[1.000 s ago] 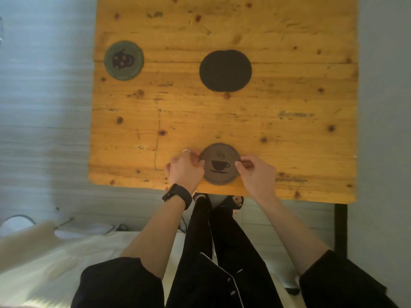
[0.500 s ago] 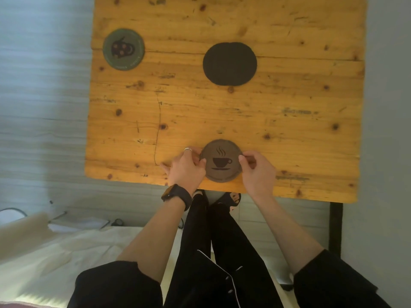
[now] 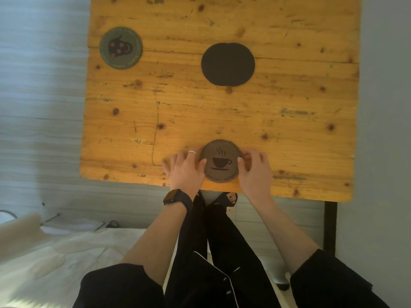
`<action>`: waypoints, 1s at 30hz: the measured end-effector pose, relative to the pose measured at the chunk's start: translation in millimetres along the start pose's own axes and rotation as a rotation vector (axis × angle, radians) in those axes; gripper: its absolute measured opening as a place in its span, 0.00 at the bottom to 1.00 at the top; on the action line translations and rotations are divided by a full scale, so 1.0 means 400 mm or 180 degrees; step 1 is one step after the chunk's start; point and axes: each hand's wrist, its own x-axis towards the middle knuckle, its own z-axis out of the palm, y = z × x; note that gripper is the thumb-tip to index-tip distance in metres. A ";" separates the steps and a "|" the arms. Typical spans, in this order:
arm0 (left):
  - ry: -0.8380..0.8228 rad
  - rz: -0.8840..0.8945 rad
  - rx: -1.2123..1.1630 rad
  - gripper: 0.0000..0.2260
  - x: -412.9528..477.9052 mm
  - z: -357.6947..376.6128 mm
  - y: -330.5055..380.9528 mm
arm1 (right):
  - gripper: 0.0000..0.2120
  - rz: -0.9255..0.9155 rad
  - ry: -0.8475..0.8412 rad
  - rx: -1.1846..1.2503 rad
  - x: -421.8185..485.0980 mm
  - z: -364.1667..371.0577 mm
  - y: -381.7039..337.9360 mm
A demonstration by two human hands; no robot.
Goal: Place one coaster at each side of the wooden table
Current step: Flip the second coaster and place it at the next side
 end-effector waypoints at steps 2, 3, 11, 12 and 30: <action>0.0160 0.0257 0.0185 0.16 -0.003 0.007 -0.007 | 0.11 -0.0319 -0.0026 -0.0171 -0.003 -0.005 -0.001; 0.0203 0.0355 0.0231 0.16 -0.003 0.009 -0.011 | 0.11 -0.0501 -0.0041 -0.0279 -0.004 -0.006 -0.001; -0.0144 0.0848 0.0801 0.19 0.005 -0.002 -0.043 | 0.20 -0.0804 -0.0361 -0.1418 -0.019 -0.015 0.023; -0.0213 0.0872 0.0812 0.19 0.009 -0.009 -0.042 | 0.19 -0.0772 -0.0354 -0.1473 -0.018 -0.018 0.020; -0.0164 0.0689 0.0617 0.32 0.418 -0.070 0.042 | 0.36 0.0806 -0.0200 -0.0441 0.508 -0.063 -0.251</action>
